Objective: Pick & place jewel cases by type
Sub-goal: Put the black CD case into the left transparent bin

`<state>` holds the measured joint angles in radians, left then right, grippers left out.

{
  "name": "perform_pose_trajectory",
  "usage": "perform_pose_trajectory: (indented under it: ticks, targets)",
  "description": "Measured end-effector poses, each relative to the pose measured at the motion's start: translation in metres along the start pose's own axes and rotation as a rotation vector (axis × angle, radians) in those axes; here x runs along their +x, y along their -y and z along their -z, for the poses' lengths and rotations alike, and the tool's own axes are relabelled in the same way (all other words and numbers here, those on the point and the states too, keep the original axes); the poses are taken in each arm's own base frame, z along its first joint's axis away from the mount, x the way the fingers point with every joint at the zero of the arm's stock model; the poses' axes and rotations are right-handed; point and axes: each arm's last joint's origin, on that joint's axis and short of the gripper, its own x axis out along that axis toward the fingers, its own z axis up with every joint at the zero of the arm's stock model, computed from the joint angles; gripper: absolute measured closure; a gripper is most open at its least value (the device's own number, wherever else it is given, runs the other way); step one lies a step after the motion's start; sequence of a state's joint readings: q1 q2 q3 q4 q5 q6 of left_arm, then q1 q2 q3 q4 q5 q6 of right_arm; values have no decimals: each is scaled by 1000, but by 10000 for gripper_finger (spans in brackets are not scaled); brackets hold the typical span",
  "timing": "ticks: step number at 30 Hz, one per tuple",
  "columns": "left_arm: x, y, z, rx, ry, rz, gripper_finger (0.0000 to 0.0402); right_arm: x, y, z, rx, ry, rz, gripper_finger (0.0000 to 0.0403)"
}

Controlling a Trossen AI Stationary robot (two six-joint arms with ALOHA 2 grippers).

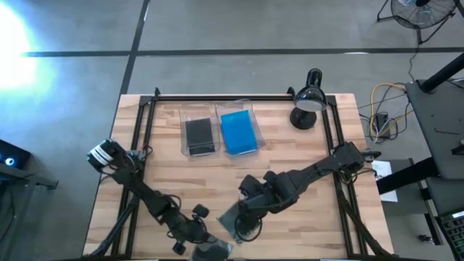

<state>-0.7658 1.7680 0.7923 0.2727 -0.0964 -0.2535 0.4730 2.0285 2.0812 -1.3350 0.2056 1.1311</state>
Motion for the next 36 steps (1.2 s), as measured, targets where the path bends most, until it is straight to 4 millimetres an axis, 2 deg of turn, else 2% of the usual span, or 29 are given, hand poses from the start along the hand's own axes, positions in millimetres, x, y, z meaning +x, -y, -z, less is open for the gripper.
perform_pose_trajectory:
  ticks: [5,9,13,17,22,26,31,33,36]
  targets:
    - [11,-6,4,-9,-8,-44,399,2,-3,9,5,-10,4,360]
    - [11,-13,7,-16,-32,-87,399,3,-4,12,11,-12,7,360]
    - [3,-24,14,-14,-111,-254,399,3,-4,12,11,-12,7,360]
    - [-19,-37,21,-113,-252,-472,399,3,-3,12,40,-7,16,360]
    - [-67,-42,22,-341,-391,-674,399,3,1,12,159,37,73,360]
    - [-107,-35,-3,-485,-258,-671,399,4,-3,10,225,46,22,360]
    - [-144,-25,-27,-637,-11,-546,399,17,-12,10,252,46,-50,360]
    - [-150,-22,-36,-681,92,-475,399,26,-7,14,264,17,-2,360]
    - [-148,-19,-49,-704,225,-377,399,42,4,23,307,-65,88,360]
